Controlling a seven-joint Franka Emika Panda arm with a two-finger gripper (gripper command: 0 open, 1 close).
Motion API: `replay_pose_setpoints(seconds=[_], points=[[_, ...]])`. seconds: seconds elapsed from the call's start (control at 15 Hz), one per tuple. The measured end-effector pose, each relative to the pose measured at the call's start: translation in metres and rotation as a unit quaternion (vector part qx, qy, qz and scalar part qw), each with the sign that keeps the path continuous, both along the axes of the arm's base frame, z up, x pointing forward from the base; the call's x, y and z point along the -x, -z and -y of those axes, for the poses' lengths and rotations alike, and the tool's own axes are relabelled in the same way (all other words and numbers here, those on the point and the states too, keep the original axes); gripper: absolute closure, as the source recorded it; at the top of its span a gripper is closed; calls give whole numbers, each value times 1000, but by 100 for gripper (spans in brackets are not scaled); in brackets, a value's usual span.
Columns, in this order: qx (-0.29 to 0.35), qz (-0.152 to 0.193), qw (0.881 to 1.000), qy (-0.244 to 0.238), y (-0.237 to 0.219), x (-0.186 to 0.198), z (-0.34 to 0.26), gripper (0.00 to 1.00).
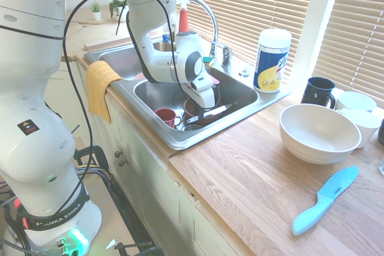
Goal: Put the knife into the sink
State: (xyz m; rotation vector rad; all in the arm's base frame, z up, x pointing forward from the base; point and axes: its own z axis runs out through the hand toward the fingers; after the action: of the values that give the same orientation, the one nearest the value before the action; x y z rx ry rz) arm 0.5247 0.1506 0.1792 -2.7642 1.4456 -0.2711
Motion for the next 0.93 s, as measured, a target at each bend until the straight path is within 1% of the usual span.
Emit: replay_pose_setpoints(seconds=[0.2, 0.27, 0.93], points=[[-6, -7, 1000, 4, 15, -8, 6, 100], [-6, -9, 1000, 5, 17, -9, 8, 0], [-10, -11, 1000, 12, 19, -8, 5, 0]])
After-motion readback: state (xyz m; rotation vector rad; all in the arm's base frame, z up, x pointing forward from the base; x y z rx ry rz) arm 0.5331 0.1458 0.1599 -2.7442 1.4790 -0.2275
